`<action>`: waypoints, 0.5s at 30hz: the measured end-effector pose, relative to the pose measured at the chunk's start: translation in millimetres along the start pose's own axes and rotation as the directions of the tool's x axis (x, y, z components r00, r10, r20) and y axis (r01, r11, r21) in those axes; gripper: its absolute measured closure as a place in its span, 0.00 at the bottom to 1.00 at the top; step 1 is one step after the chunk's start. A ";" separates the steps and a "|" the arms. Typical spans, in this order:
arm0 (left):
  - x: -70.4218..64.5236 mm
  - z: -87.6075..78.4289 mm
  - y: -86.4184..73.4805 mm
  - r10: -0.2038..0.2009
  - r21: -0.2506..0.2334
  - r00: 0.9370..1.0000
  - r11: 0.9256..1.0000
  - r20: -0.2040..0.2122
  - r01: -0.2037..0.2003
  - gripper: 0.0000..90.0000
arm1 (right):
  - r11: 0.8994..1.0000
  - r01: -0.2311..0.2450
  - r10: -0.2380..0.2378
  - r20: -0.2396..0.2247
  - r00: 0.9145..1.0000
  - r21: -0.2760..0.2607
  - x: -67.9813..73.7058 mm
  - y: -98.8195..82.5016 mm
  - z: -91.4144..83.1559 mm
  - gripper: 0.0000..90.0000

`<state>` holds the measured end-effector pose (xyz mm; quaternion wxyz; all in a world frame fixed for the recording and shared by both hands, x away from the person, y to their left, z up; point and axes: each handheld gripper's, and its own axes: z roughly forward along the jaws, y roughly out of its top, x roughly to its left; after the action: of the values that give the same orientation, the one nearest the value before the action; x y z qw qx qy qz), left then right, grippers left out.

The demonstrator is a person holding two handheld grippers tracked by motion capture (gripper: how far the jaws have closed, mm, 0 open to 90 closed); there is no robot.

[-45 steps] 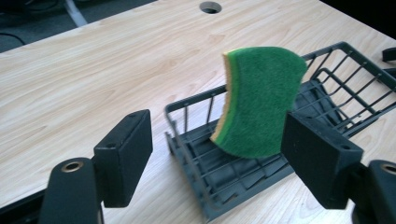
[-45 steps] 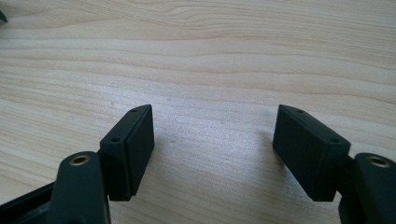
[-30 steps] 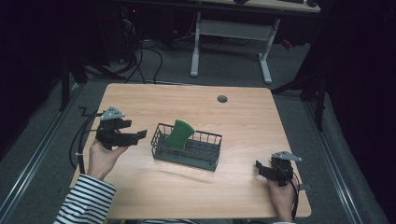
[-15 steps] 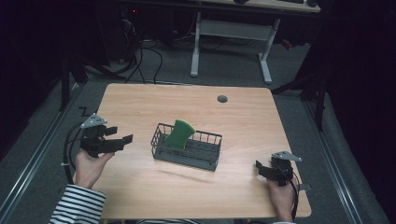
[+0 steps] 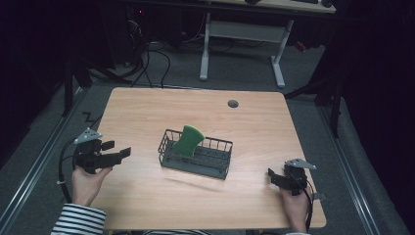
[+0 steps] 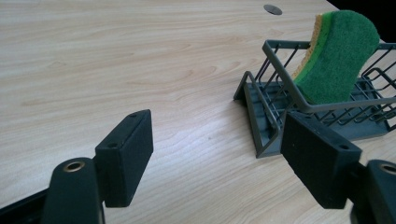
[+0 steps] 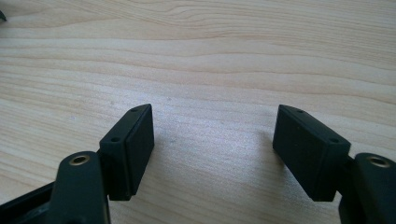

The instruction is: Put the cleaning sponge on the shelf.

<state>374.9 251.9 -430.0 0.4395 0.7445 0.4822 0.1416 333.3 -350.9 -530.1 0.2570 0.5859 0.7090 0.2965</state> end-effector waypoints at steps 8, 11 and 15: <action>5.9 -1.2 -14.6 -0.027 0.012 1.000 1.000 -0.006 0.027 0.31 | 1.000 0.000 0.000 0.000 1.000 0.000 0.0 0.0 0.0 0.33; 8.0 -0.4 -20.6 -0.039 0.019 0.999 0.999 -0.008 0.039 0.31 | 1.000 0.000 0.000 0.000 1.000 0.000 0.0 0.0 0.0 0.33; 11.4 1.1 -27.6 -0.052 0.027 0.999 0.998 -0.006 0.052 0.31 | 1.000 0.000 0.000 0.000 1.000 0.000 0.0 0.0 0.0 0.33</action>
<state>364.9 265.0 -454.9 0.4315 0.7371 0.5047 0.1255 333.3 -350.9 -530.1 0.2573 0.5858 0.7091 0.2964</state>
